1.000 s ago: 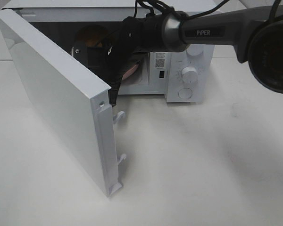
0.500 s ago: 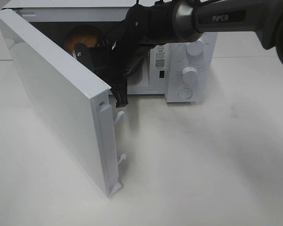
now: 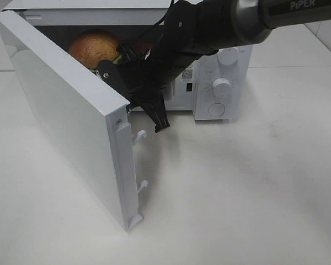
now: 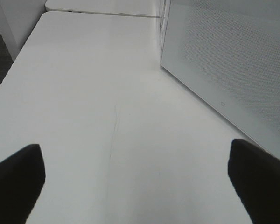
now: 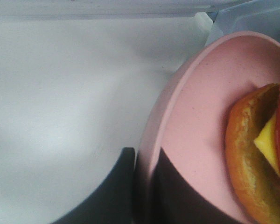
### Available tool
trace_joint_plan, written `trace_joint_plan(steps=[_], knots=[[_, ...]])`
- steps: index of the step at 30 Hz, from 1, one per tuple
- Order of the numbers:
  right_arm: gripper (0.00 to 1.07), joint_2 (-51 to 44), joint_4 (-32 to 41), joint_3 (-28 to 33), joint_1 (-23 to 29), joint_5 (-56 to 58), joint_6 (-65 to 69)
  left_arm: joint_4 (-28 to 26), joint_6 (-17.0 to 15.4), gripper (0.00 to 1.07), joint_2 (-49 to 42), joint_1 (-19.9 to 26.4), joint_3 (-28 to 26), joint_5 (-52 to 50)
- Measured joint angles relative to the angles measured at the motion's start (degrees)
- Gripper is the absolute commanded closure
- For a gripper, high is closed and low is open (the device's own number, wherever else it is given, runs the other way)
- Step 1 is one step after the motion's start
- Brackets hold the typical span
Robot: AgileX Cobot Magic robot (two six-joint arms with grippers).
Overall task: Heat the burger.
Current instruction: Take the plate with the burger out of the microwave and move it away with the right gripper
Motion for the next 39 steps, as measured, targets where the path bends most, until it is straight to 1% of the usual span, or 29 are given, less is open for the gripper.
trace_joint_plan(steps=[2, 3, 5, 8, 10, 13, 15, 18, 20, 23, 24, 26, 28, 31, 33, 39], knots=[[1.07, -1.9, 0.1, 2.6, 0.0, -0.7, -0.1, 0.0, 0.0, 0.05, 0.0, 0.0, 0.0, 0.0], [1.07, -1.9, 0.1, 2.6, 0.0, -0.7, -0.1, 0.0, 0.0, 0.05, 0.0, 0.0, 0.0, 0.0], [1.07, -3.7, 0.1, 4.9, 0.0, -1.3, -0.3, 0.0, 0.0, 0.05, 0.0, 0.0, 0.0, 0.0], [1.07, -4.8, 0.1, 6.4, 0.0, -1.4, -0.4, 0.0, 0.0, 0.05, 0.0, 0.0, 0.0, 0.0], [1.07, -6.8, 0.3, 9.9, 0.0, -2.2, -0.8, 0.0, 0.0, 0.05, 0.0, 0.0, 0.0, 0.0], [1.07, -7.3, 0.3, 10.6, 0.0, -2.4, -1.0, 0.0, 0.0, 0.05, 0.0, 0.0, 0.0, 0.0], [1.07, -9.1, 0.3, 13.6, 0.0, -2.9, -1.1, 0.0, 0.0, 0.05, 0.0, 0.0, 0.0, 0.0], [1.07, -9.5, 0.6, 14.2, 0.0, -3.3, -1.2, 0.0, 0.0, 0.05, 0.0, 0.0, 0.0, 0.0], [1.07, -11.5, 1.1, 17.6, 0.0, -4.8, -3.0, 0.0, 0.0, 0.05, 0.0, 0.0, 0.0, 0.0], [1.07, -12.0, 1.4, 18.4, 0.0, -4.9, -3.4, 0.0, 0.0, 0.05, 0.0, 0.0, 0.0, 0.0], [1.07, -12.9, 1.5, 19.8, 0.0, -5.4, -4.2, 0.0, 0.0, 0.05, 0.0, 0.0, 0.0, 0.0], [1.07, -13.3, 1.5, 20.5, 0.0, -5.6, -4.4, 0.0, 0.0, 0.05, 0.0, 0.0, 0.0, 0.0], [1.07, -14.6, 1.8, 22.5, 0.0, -5.7, -4.5, 0.0, 0.0, 0.05, 0.0, 0.0, 0.0, 0.0], [1.07, -14.8, 1.8, 22.9, 0.0, -5.8, -4.5, 0.0, 0.0, 0.05, 0.0, 0.0, 0.0, 0.0], [1.07, -16.0, 1.9, 24.8, 0.0, -6.9, -4.5, 0.0, 0.0, 0.05, 0.0, 0.0, 0.0, 0.0], [1.07, -17.8, 1.9, 26.3, 0.0, -7.3, -4.5, 0.0, 0.0, 0.05, 0.0, 0.0, 0.0, 0.0]])
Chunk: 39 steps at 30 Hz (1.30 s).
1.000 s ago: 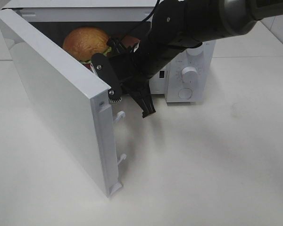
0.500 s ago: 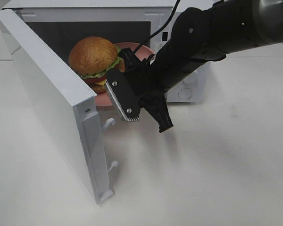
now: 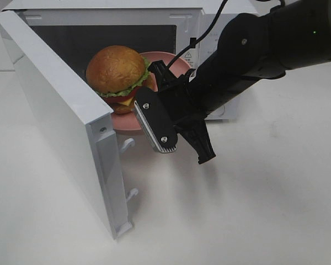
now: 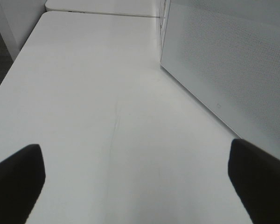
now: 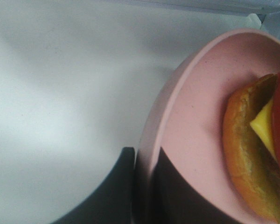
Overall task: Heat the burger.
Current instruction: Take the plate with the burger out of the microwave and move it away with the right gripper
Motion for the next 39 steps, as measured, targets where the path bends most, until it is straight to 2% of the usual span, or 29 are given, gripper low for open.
trace_joint_plan(steps=[20, 39], knots=[[1.07, -8.2, 1.5, 9.6, 0.0, -1.9, 0.0, 0.0, 0.0, 0.05, 0.0, 0.0, 0.0, 0.0], [1.07, -24.0, 2.0, 23.2, 0.0, -3.0, 3.7, 0.0, 0.0, 0.05, 0.0, 0.0, 0.0, 0.0]])
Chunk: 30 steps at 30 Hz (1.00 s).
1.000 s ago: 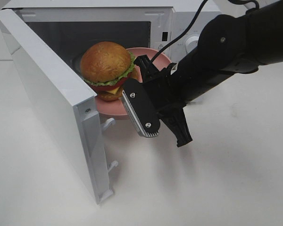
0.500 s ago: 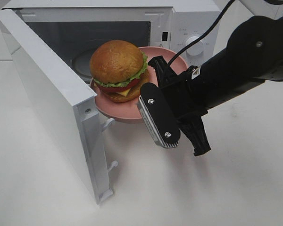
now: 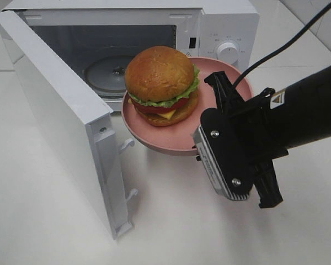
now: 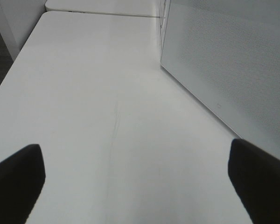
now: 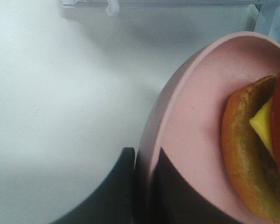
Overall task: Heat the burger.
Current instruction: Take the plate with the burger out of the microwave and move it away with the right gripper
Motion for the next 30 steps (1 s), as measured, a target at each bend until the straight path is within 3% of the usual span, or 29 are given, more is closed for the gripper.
trace_joint_plan(steps=[15, 28, 30], knots=[[1.07, -11.5, -0.2, 9.3, 0.0, -0.3, 4.6, 0.0, 0.0, 0.05, 0.0, 0.0, 0.0, 0.0], [1.07, -21.7, -6.3, 14.1, 0.0, 1.1, 16.2, 0.0, 0.0, 0.05, 0.0, 0.0, 0.0, 0.0], [1.07, -24.3, -10.1, 14.3, 0.0, 3.8, 22.4, 0.0, 0.0, 0.05, 0.0, 0.0, 0.0, 0.0]])
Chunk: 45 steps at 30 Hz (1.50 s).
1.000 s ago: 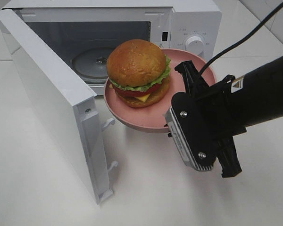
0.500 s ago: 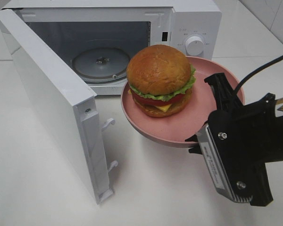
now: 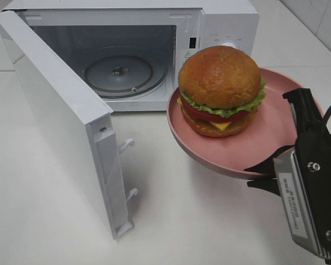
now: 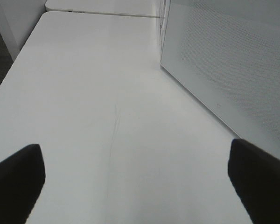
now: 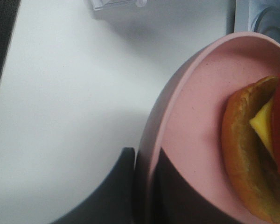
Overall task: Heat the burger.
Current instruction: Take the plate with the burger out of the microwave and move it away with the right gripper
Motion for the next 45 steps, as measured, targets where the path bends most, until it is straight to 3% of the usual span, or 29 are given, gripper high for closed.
trace_joint_plan(steps=[9, 11, 16, 37, 45], knots=[[1.07, -4.4, -8.1, 1.9, 0.0, 3.3, 12.9, 0.0, 0.0, 0.05, 0.0, 0.0, 0.0, 0.0], [1.07, -6.5, -13.6, 2.1, 0.0, 5.7, 21.2, 0.0, 0.0, 0.05, 0.0, 0.0, 0.0, 0.0], [1.07, -7.5, -19.1, 2.1, 0.0, 7.0, 31.5, 0.0, 0.0, 0.05, 0.0, 0.0, 0.0, 0.0], [1.07, -6.6, -51.2, 2.1, 0.0, 18.5, 88.5, 0.0, 0.0, 0.05, 0.0, 0.0, 0.0, 0.0], [1.07, -2.7, -58.4, 2.1, 0.0, 21.5, 105.9, 0.0, 0.0, 0.05, 0.0, 0.0, 0.0, 0.0]])
